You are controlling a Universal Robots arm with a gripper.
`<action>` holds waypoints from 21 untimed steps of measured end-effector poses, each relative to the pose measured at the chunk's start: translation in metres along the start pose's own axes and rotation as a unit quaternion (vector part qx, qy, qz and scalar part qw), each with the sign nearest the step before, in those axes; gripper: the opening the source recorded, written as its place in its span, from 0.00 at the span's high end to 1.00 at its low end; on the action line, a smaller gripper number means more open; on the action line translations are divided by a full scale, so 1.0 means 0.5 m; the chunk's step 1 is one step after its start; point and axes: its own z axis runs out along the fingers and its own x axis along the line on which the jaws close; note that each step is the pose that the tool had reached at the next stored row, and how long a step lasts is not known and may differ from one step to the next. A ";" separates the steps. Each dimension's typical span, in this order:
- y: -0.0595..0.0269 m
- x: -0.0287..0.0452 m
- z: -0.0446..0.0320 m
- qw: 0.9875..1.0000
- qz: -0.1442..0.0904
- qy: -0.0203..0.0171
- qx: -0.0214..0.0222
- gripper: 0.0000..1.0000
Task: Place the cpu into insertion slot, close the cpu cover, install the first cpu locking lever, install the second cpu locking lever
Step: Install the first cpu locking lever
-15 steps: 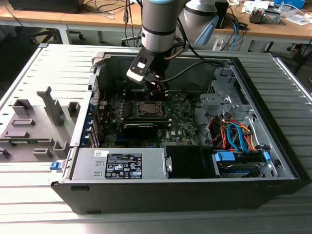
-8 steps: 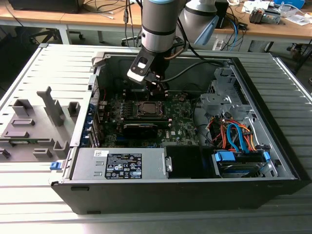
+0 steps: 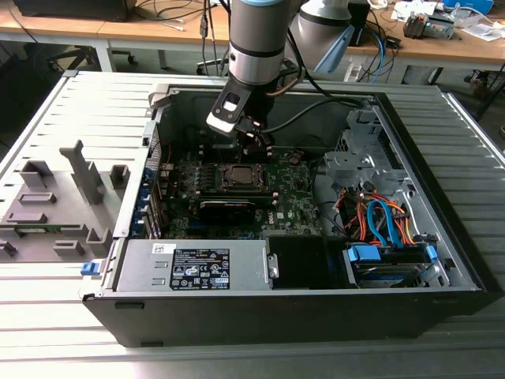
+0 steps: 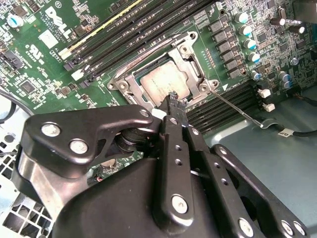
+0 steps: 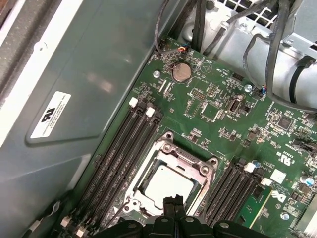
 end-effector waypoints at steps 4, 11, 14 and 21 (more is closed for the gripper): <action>0.000 0.000 0.000 1.000 -0.005 0.000 0.000 0.89; 0.000 0.000 0.000 1.000 -0.014 0.000 0.001 0.89; 0.000 0.000 0.000 1.000 -0.018 0.000 0.001 0.89; 0.000 0.000 0.000 1.000 -0.026 0.000 0.001 0.89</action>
